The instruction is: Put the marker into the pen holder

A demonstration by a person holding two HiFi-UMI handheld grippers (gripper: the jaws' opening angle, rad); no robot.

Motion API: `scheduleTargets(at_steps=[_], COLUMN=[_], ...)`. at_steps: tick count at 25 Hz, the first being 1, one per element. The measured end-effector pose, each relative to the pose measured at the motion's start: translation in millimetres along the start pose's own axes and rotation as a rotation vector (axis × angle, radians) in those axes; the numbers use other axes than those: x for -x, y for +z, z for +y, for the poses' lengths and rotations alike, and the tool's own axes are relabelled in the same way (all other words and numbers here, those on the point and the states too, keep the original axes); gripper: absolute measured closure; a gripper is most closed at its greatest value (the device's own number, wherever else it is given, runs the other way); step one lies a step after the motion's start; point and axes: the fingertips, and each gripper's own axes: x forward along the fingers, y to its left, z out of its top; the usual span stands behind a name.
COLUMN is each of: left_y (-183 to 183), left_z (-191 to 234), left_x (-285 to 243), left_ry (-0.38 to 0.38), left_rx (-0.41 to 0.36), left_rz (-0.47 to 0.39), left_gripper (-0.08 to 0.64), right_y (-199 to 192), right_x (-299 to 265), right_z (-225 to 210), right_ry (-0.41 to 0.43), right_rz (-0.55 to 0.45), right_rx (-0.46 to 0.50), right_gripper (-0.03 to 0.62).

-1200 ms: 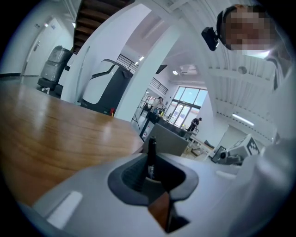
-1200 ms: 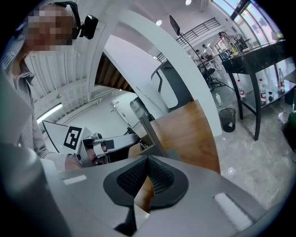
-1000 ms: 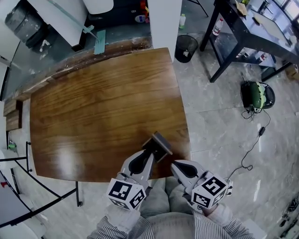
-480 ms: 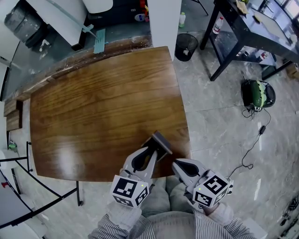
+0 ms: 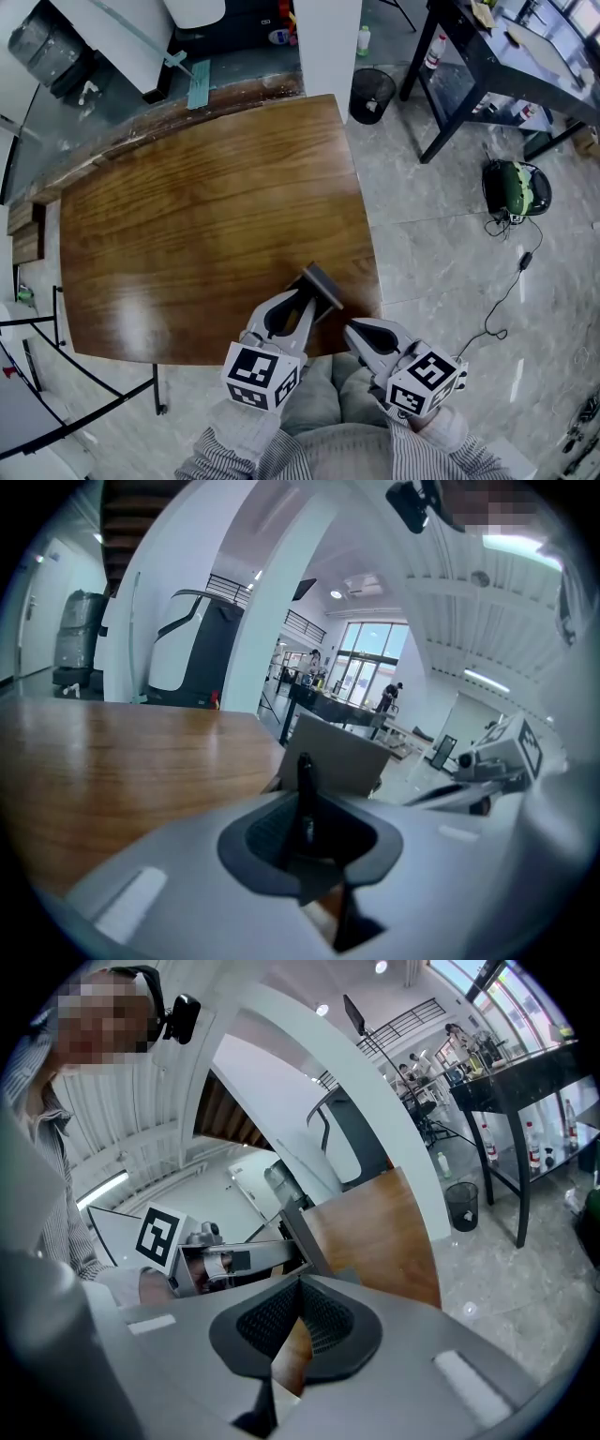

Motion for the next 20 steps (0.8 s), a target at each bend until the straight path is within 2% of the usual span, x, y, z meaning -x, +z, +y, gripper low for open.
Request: scheduleTargets(at_steps=[6, 12, 20], left_y=[-0.9, -1.0, 3.1], left_z=[0.6, 1.7, -0.6], left_x=[1.6, 1.8, 4.3], left_ry=[0.026, 0.017, 0.015], left_rx=[0.001, 0.022, 0.044], left_rz=[-0.003, -0.002, -0.007], left_gripper=[0.503, 0.497, 0.427], right_y=[-3.0, -6.3, -4.4], right_x=[3.1, 3.5, 7.5], right_z=[1.1, 2.6, 5.8], right_ry=[-0.005, -0.004, -0.005], right_rz=[0.014, 0.018, 0.016], right_rx=[0.004, 0.000, 0.006], right_gripper=[0.593, 0.593, 0.592])
